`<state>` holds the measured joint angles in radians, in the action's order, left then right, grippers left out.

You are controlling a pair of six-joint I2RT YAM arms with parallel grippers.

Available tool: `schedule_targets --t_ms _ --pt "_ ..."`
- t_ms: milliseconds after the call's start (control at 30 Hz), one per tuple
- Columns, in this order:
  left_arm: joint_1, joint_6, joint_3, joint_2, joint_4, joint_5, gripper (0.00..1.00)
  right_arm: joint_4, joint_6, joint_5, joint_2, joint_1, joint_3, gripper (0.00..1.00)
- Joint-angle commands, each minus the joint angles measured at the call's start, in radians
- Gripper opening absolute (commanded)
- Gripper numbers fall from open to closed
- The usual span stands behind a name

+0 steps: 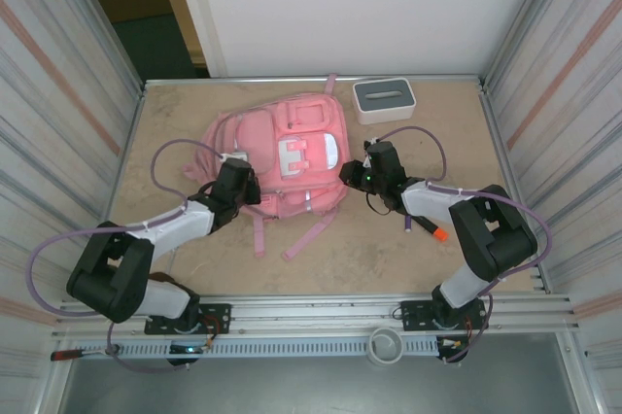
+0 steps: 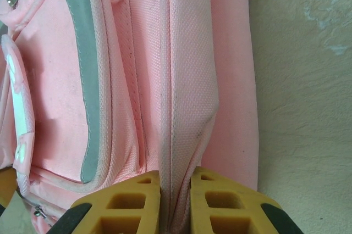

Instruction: Pack books, pencil case, and school supplies into a backpack

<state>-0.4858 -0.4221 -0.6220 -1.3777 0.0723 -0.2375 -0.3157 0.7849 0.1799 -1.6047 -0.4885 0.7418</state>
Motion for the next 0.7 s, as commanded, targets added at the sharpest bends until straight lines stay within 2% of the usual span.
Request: schedule_targets --t_ms 0,167,333,467,667 --pt "-0.01 -0.012 0.017 -0.007 0.056 -0.026 0.21 -0.013 -0.02 -0.002 -0.005 0.002 -0.003 0.02" --pt "-0.01 0.017 0.007 0.025 0.027 -0.042 0.13 -0.002 -0.03 -0.015 -0.002 0.007 -0.007 0.02" --pt "0.007 0.031 0.035 0.104 0.006 -0.075 0.0 0.035 -0.067 -0.046 0.035 0.041 -0.02 0.01" --pt "0.037 0.036 0.045 0.171 -0.037 -0.062 0.0 0.103 -0.119 -0.036 0.047 0.084 0.014 0.01" --pt "0.05 0.056 0.032 0.226 -0.102 0.005 0.0 0.219 -0.197 0.021 -0.021 0.111 0.155 0.01"
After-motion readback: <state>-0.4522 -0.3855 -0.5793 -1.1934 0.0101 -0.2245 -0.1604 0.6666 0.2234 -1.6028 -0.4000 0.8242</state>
